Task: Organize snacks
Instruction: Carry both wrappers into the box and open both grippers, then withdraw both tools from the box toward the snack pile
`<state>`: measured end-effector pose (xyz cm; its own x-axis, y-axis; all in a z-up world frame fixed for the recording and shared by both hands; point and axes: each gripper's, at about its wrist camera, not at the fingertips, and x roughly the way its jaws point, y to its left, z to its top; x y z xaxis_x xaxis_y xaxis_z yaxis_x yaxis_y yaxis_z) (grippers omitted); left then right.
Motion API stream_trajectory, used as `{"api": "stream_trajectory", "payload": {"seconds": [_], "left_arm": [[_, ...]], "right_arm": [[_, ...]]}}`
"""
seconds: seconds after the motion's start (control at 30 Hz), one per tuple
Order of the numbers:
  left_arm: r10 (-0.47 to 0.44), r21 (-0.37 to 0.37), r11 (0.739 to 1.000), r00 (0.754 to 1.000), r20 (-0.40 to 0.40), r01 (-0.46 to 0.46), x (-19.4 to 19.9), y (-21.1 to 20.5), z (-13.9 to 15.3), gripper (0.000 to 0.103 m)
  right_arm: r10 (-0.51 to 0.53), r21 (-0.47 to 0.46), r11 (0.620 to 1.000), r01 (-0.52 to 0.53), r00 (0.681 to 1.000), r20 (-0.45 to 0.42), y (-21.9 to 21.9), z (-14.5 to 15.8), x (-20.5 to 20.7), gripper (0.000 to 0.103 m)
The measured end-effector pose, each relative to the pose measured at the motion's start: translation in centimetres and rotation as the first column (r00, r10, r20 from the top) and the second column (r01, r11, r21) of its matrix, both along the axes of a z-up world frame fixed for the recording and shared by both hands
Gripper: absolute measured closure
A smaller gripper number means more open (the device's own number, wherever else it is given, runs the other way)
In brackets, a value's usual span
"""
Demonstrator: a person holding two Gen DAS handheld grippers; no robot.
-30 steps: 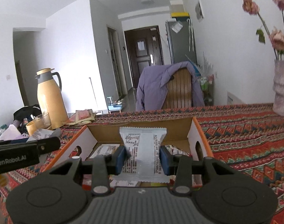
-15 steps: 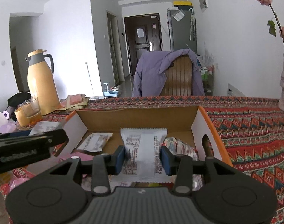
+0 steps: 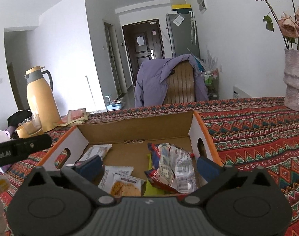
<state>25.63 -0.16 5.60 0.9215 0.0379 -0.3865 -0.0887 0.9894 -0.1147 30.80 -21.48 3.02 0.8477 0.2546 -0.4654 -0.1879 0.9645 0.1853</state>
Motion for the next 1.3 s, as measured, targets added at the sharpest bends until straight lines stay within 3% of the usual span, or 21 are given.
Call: {"api": "stream_trajectory", "payload": {"seconds": [0.63,0.9,1.3], "left_arm": [[-0.049,-0.009,0.999,0.999,0.024,0.049,-7.4,1.0,0.1,0.0],[-0.079,0.015,0.997,0.997,0.003,0.079,-10.3,1.1,-1.7,0.0],[-0.061,-0.014,0.998,0.996,-0.068,0.06,-12.8,2.3,-5.9,0.0]], "right_arm": [[0.03,-0.058,0.998,-0.027,0.998,0.058,-1.3,1.1,-7.6,0.0],[0.042,-0.073,0.997,-0.037,0.997,0.059,-1.8,0.1,-10.9,0.0],[0.06,-0.087,0.994,-0.059,0.998,0.004,-1.8,-2.9,-14.3,0.0]]}}
